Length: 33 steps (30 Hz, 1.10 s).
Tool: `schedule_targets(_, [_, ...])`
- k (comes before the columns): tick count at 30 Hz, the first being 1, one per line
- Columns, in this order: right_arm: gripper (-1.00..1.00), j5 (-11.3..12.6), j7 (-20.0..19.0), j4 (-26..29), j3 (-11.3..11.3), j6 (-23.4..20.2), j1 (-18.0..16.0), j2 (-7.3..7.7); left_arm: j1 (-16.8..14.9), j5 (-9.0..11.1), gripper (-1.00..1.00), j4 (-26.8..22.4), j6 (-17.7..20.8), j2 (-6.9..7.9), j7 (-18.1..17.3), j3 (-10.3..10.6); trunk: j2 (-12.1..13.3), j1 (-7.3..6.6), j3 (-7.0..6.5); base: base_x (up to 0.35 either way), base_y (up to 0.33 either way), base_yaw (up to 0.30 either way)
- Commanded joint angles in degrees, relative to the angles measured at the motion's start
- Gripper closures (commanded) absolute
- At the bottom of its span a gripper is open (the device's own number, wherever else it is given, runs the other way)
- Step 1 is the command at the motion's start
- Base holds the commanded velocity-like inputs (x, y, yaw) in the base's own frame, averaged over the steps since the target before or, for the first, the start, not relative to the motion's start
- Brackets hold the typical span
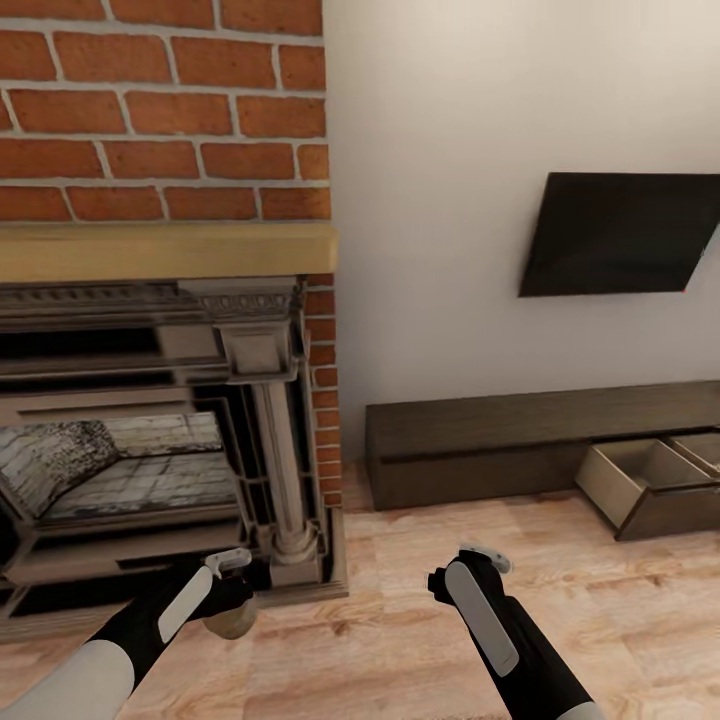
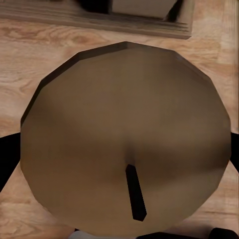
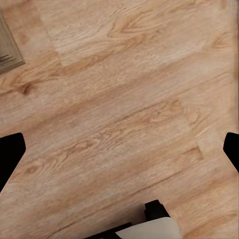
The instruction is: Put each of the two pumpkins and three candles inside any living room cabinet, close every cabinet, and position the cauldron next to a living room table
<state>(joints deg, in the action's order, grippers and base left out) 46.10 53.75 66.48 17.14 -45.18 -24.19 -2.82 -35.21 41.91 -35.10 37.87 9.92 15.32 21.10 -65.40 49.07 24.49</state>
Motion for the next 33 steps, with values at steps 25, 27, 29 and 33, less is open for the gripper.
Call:
schedule_targets(25, [-1.0, 0.48, 0.57, -0.17, 0.11, -0.17, -0.07, 0.0, -0.04, 0.54, 1.0, -0.14, 0.09, 0.1, 0.5, 0.34, -0.05, 0.0, 0.07, 0.0, 0.0, -0.277])
schedule_targets(27, [-1.0, 0.48, 0.57, -0.16, 0.1, -0.17, -0.07, 0.0, -0.04, 0.54, 1.0, -0.14, 0.09, 0.1, 0.5, 0.34, -0.05, 0.0, 0.07, 0.0, 0.0, -0.277])
schedule_targets(29, [-1.0, 0.48, 0.57, -0.17, 0.11, -0.17, -0.07, 0.0, -0.04, 0.54, 1.0, -0.14, 0.09, 0.1, 0.5, 0.34, -0.05, 0.0, 0.07, 0.0, 0.0, -0.277])
schedule_targets(33, [-1.0, 0.48, 0.57, -0.2, 0.12, -0.17, -0.07, 0.0, -0.04, 0.54, 1.0, -0.14, 0.09, 0.1, 0.5, 0.34, -0.05, 0.0, 0.07, 0.0, 0.0, -0.277])
